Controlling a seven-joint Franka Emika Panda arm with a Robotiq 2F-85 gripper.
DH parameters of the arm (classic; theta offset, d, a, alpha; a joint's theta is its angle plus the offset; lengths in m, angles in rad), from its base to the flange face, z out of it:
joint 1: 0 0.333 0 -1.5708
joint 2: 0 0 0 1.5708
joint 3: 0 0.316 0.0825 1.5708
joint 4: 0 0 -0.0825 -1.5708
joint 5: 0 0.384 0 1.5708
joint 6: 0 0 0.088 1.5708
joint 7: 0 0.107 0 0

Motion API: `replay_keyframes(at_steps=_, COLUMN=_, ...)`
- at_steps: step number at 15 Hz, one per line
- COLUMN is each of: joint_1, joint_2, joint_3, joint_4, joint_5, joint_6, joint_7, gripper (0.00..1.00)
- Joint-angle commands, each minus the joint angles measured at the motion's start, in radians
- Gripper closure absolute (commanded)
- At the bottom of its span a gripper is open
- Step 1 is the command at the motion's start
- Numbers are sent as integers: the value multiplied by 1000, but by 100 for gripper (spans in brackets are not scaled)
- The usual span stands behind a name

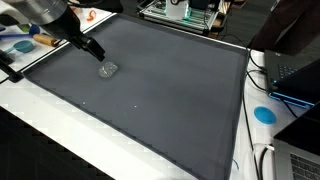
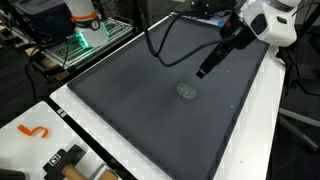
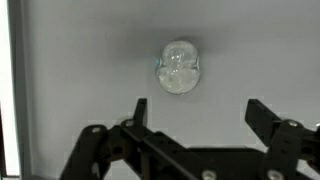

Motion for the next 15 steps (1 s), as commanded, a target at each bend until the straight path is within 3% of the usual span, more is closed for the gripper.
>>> replay_keyframes(at_steps=1, joint_1=-29, joint_2=63, joint_3=9, joint_4=98, joint_5=37, joint_6=-37, joint_7=11, gripper=0)
replay_keyframes(at_steps=10, joint_1=-47, joint_2=16, joint_3=3, joint_4=73, joint_5=94, joint_6=5, joint_7=239, gripper=0)
replay_keyframes(at_steps=15, joint_1=-47, joint_2=-67, joint_3=4, joint_4=-4, joint_5=102, joint_6=49, joint_7=284, gripper=0)
